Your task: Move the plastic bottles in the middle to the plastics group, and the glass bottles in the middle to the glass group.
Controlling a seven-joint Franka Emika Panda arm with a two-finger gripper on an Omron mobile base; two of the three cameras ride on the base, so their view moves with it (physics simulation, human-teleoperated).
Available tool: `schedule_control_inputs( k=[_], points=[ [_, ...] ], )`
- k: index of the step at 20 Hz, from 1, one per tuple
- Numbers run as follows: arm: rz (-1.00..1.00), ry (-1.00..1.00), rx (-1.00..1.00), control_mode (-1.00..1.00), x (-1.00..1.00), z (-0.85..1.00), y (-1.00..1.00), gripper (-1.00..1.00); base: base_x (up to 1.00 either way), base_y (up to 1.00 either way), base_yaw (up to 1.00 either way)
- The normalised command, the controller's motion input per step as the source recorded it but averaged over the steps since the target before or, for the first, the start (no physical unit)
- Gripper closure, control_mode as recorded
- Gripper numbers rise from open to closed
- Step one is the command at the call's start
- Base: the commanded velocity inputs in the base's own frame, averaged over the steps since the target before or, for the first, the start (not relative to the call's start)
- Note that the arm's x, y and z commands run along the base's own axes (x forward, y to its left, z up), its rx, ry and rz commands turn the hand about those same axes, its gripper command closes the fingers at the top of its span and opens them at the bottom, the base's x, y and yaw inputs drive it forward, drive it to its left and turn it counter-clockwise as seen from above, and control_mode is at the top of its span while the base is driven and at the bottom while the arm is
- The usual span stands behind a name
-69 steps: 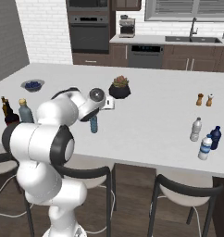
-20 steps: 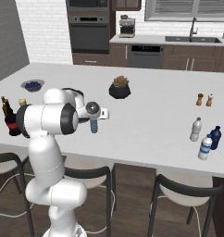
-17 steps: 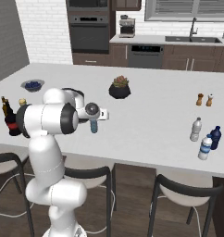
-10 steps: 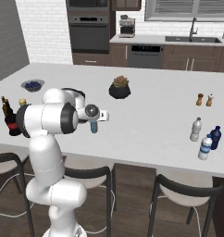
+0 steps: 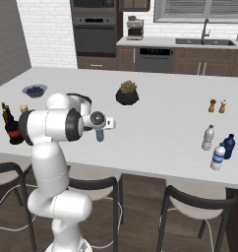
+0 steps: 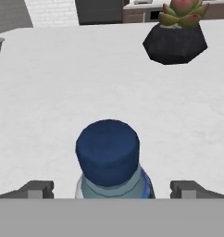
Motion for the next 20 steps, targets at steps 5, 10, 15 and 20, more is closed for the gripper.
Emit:
schedule_control_inputs(
  k=[5, 10, 15, 20],
  points=[
    [0.00, 0.00, 0.00, -1.00, 0.00, 0.00, 0.00, -1.00, 0.00, 0.00, 0.00],
    [0.00, 0.00, 0.00, -1.00, 0.00, 0.00, 0.00, -1.00, 0.00, 0.00, 0.00],
    [0.00, 0.00, 0.00, -1.00, 0.00, 0.00, 0.00, 1.00, 0.00, 0.00, 0.00],
    [0.00, 0.00, 0.00, -1.00, 0.00, 0.00, 0.00, 1.00, 0.00, 0.00, 0.00]
  ],
)
